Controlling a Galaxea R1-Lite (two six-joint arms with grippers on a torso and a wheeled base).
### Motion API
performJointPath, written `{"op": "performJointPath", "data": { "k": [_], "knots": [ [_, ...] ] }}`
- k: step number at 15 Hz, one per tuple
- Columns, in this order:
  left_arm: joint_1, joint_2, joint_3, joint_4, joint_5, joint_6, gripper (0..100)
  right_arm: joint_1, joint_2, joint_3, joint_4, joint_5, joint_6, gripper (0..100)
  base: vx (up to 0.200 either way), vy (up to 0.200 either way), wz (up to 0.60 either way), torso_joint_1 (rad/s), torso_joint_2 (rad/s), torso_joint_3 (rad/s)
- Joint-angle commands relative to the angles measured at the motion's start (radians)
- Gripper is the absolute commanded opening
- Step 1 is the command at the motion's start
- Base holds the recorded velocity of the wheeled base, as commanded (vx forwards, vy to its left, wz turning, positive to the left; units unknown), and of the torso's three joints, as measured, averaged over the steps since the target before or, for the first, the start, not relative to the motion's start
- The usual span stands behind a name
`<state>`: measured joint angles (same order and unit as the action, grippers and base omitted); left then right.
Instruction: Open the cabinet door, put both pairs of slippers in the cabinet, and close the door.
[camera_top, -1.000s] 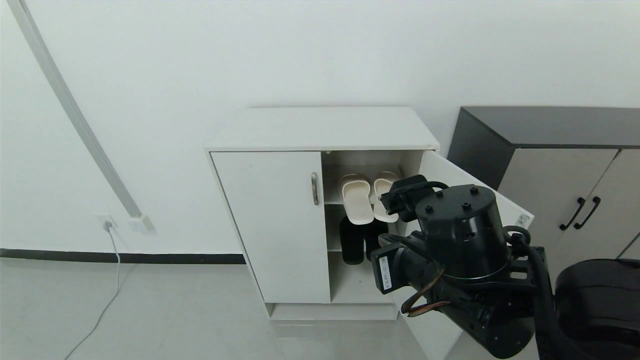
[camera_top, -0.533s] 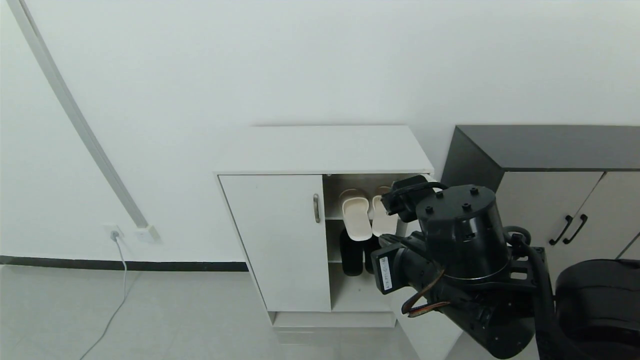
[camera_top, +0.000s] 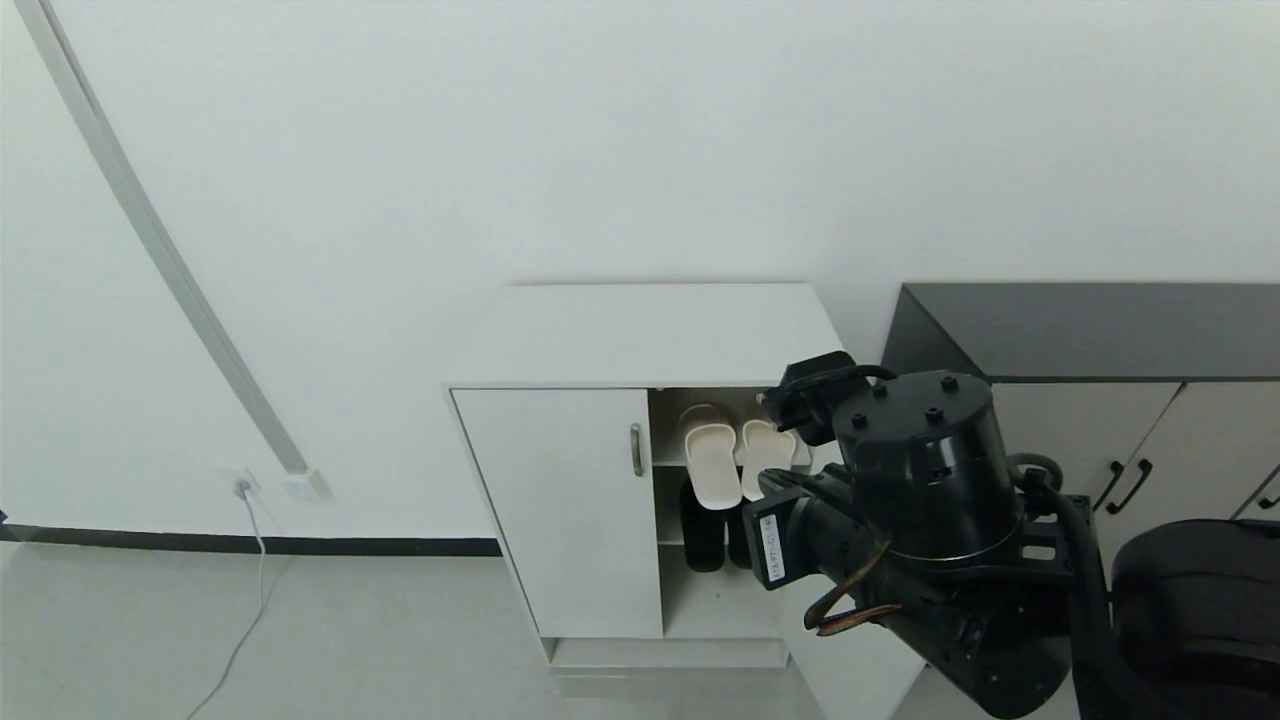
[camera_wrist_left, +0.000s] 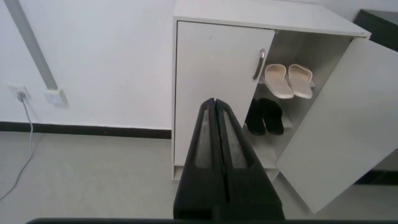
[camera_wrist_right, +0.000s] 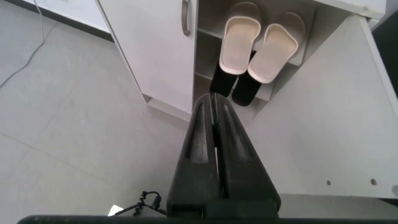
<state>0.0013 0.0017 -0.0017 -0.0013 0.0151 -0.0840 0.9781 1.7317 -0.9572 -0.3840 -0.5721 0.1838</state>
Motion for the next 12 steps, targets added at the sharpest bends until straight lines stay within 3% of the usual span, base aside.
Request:
{"op": "performJointPath", "data": {
  "k": [1,3,8,12],
  "knots": [
    [0.0,0.0,0.0,0.0,0.0,0.0,0,-0.001,-0.003,0.0,-0.001,0.0,0.0,0,0.0,0.0,0.0,0.183,-0.39,-0.212],
    [0.0,0.0,0.0,0.0,0.0,0.0,0,-0.001,-0.003,0.006,-0.001,0.001,0.0,0,0.0,0.0,0.0,0.151,-0.32,-0.171],
    [0.0,0.0,0.0,0.0,0.0,0.0,0,-0.001,-0.003,0.008,0.001,0.001,-0.001,0,0.0,0.0,0.0,0.007,-0.01,-0.009],
    [0.0,0.0,0.0,0.0,0.0,0.0,0,-0.001,-0.003,0.008,0.001,0.001,-0.001,0,0.0,0.0,-0.6,0.0,0.0,0.001]
  ]
}}
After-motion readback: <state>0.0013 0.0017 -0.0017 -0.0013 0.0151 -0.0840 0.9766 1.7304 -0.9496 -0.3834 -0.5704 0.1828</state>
